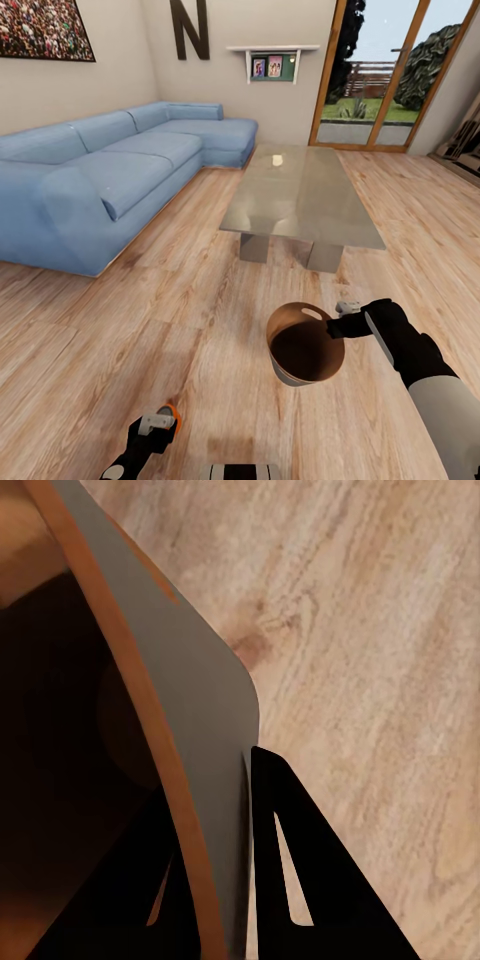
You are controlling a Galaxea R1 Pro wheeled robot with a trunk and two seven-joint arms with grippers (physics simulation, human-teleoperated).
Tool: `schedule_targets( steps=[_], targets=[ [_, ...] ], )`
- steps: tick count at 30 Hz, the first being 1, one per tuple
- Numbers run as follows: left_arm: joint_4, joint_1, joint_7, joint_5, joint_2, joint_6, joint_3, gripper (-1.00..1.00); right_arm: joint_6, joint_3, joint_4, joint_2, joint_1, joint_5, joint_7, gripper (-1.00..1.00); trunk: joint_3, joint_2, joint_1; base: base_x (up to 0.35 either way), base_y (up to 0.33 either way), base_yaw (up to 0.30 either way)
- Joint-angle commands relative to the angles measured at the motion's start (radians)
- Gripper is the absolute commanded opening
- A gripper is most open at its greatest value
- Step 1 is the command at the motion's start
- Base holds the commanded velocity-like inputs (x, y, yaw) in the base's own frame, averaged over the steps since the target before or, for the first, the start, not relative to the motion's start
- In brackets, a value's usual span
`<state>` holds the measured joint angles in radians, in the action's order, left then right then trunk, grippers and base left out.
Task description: Put the three can of soda from the living room inside the tash can in the kitchen.
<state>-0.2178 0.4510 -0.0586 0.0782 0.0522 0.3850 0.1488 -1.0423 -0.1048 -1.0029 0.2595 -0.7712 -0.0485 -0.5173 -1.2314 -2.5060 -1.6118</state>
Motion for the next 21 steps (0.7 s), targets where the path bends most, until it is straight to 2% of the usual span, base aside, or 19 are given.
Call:
schedule_targets(
  steps=[1,8,21],
  targets=[
    [0.0,0.0,0.0,0.0,0.0,0.0,0.0,1.0,-0.005,0.001,0.0,0.0,0.0,0.024,-0.007,-1.0,-0.001,0.0,0.0,0.058,0.0,0.0],
    [0.0,0.0,-0.001,0.0,0.0,0.0,0.0,1.0,-0.005,-0.001,0.0,-0.001,0.0,0.024,-0.007,-1.0,-0.007,0.0,0.0,0.101,0.0,0.0],
    [0.0,0.0,-0.001,0.0,0.0,0.0,0.0,1.0,-0.005,0.0,0.0,0.0,0.0,0.024,-0.007,-1.0,-0.008,0.0,0.0,0.008,0.0,0.0]
  ],
)
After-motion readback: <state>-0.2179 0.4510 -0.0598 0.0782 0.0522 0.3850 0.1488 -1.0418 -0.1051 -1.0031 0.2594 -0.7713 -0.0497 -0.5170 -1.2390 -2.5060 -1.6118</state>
